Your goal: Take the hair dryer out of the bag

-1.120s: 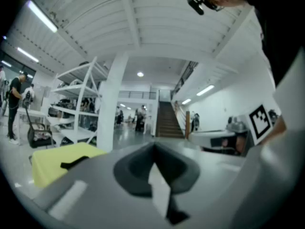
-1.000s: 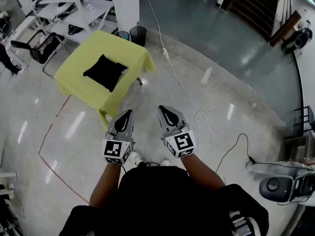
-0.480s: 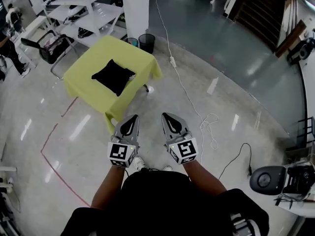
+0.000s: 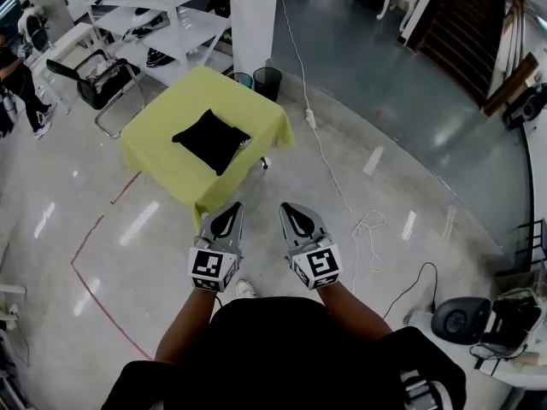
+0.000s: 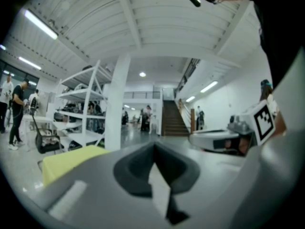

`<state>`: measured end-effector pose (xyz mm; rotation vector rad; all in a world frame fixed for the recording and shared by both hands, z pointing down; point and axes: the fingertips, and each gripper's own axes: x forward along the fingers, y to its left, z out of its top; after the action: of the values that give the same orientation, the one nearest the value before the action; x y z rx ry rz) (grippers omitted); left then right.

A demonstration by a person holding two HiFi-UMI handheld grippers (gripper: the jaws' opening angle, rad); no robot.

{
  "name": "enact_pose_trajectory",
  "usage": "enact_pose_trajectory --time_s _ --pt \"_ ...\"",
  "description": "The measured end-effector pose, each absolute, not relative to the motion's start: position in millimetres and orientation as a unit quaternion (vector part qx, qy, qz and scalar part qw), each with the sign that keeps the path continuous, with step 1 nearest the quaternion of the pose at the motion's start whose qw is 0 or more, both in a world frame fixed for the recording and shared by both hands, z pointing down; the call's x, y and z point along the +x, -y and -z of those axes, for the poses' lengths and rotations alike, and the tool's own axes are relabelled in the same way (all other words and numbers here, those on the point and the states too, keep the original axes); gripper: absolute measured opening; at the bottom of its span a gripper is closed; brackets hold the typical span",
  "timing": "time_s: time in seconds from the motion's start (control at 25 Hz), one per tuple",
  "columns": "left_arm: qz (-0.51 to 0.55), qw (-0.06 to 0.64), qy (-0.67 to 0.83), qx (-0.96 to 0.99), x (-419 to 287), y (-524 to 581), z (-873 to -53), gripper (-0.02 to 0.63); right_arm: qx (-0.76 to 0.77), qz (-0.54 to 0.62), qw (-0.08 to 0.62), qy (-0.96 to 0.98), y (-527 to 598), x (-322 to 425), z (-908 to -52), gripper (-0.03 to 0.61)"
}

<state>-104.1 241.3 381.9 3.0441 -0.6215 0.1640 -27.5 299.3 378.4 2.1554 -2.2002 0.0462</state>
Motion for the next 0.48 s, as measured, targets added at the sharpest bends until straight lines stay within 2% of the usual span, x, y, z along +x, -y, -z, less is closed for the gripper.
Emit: enact_pose_trajectory --time_s 0.48 --pt "-0.07 0.01 0.197 0.978 -93.0 -200.3 -397.2 0.006 0.71 -0.028 0.034 0.703 -262.7 -8.1 -391.5 0.006"
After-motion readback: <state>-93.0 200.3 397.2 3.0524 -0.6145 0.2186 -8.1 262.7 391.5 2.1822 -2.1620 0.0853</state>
